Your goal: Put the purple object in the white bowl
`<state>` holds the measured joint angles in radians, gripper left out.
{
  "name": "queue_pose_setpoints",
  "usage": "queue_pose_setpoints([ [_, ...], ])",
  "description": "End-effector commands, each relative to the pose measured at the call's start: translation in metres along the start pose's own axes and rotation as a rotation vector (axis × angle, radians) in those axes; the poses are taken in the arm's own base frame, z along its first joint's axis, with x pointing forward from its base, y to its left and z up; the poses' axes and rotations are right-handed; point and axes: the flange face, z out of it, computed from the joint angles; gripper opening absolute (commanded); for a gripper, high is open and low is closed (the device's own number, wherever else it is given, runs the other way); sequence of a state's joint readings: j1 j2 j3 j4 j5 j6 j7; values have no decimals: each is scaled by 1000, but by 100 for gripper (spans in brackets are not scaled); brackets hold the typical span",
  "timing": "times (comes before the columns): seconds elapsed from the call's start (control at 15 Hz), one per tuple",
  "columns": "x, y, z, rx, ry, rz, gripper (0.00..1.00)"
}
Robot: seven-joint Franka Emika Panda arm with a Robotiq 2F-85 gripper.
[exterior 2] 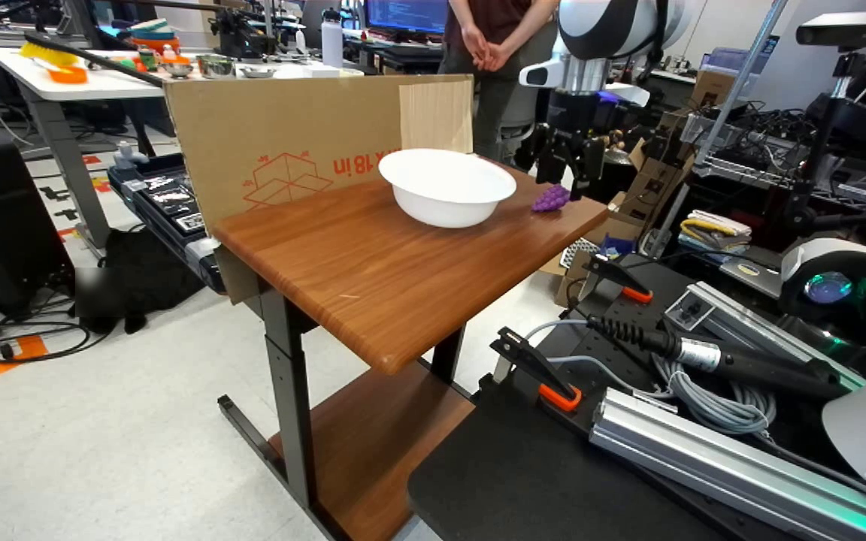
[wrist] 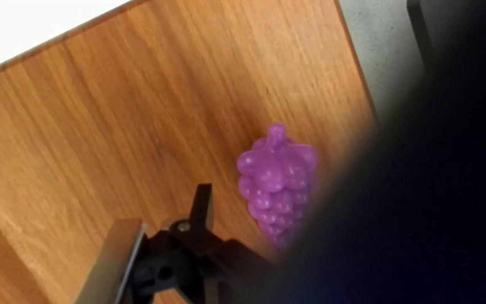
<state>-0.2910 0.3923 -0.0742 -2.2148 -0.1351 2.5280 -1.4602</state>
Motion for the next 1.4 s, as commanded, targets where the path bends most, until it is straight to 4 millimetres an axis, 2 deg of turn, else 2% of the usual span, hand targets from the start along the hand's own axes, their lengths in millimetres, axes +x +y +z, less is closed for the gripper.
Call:
queue_pose_setpoints([
  [0.0, -14, 17, 13, 15, 8, -41, 100],
  [0.07, -14, 25, 16, 15, 4, -18, 75],
  [0.2, -11, 39, 20, 4, -15, 15, 66],
  [0.53, -12, 62, 24, 5, -16, 46, 27],
  [0.6, -13, 64, 23, 12, -15, 54, 23],
  [0.8, -15, 69, 7, -16, -15, 65, 23],
  [0.87, -15, 67, -10, -38, -17, 75, 23],
  [1.07, -15, 42, -74, -152, 1, 95, 23],
  [1.13, -12, 36, -90, -209, 10, 81, 23],
  [1.2, -8, 30, -110, -266, 23, 65, 23],
  [1.33, 14, 16, -151, -365, 77, 62, 23],
])
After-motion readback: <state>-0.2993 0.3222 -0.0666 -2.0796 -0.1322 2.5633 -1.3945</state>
